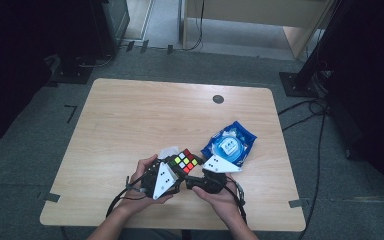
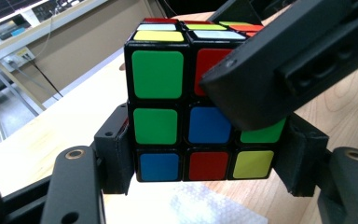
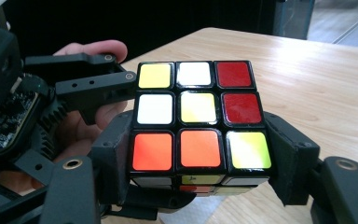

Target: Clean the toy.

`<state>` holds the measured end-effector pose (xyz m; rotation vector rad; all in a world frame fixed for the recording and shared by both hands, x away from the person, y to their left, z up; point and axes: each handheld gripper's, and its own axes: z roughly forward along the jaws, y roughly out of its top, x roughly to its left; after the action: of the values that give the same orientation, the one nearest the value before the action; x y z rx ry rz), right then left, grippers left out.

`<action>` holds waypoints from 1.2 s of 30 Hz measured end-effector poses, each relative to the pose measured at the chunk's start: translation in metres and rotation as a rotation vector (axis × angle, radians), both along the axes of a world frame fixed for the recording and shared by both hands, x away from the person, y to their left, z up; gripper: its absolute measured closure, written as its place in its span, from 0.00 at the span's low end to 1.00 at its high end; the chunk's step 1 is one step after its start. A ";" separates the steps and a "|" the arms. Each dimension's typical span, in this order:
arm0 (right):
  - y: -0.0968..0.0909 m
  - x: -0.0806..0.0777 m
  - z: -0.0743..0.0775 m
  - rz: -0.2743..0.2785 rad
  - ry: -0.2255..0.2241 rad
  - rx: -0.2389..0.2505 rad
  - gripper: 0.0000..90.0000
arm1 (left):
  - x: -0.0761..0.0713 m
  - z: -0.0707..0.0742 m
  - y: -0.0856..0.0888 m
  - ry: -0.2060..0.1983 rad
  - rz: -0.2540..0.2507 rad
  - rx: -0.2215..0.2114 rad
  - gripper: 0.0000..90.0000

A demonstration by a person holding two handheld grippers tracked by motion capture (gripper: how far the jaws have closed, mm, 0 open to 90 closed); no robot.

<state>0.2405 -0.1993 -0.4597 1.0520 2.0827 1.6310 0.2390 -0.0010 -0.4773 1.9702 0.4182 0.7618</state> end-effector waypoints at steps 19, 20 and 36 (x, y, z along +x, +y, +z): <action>0.018 0.024 -0.010 0.013 0.012 0.019 0.38 | 0.015 0.007 0.086 0.117 0.228 -0.153 0.38; 0.023 0.026 -0.012 0.018 0.015 0.002 0.38 | 0.013 0.007 0.091 0.121 0.237 -0.163 0.38; 0.085 0.054 -0.060 -0.022 0.176 -0.295 0.53 | -0.018 0.007 0.139 0.182 0.297 -0.228 0.38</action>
<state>0.2941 -0.1141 -0.5198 1.1440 2.3246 1.2082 0.2205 0.1382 -0.4701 1.7884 0.8825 0.6852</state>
